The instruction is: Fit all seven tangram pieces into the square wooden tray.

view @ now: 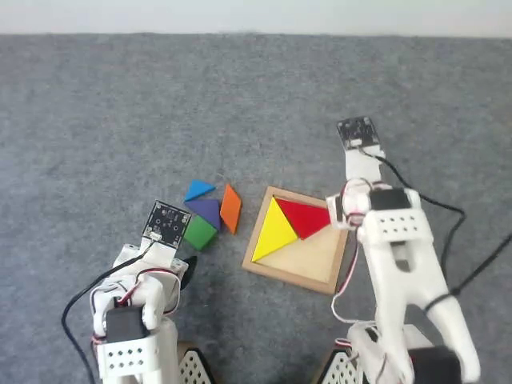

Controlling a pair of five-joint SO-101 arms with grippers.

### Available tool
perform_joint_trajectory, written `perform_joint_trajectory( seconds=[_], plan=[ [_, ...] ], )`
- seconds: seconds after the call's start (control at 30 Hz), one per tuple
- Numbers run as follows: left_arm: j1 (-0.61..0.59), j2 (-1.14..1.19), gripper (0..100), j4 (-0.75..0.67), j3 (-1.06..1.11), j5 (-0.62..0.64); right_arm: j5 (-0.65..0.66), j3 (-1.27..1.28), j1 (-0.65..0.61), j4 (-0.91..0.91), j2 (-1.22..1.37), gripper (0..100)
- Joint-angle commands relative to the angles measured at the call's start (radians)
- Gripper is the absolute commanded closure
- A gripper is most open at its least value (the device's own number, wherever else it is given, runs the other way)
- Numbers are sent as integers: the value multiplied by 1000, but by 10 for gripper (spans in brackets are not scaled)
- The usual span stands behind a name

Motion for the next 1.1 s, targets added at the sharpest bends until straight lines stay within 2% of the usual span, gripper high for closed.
perform_joint_trajectory(
  seconds=[0.0,0.1,0.33,0.5,0.77,0.9,1.07],
  plan=[
    [3,-18,716,3,-8,6,14,20,-13,-15,-77,902],
    [3,-18,716,3,-8,6,14,55,-4,-31,-74,902],
    [3,-18,716,3,-8,6,14,183,-1,-242,-70,902],
    [12,-18,715,3,-8,6,14,253,-1,-298,-73,902],
    [310,-18,715,2,-8,5,14,262,-2,-297,-77,902],
    [219,-20,715,-11,-13,-94,14,270,-4,-300,-71,902],
    [115,-20,715,-112,-16,-218,14,285,-1,-331,-73,902]
  ],
)
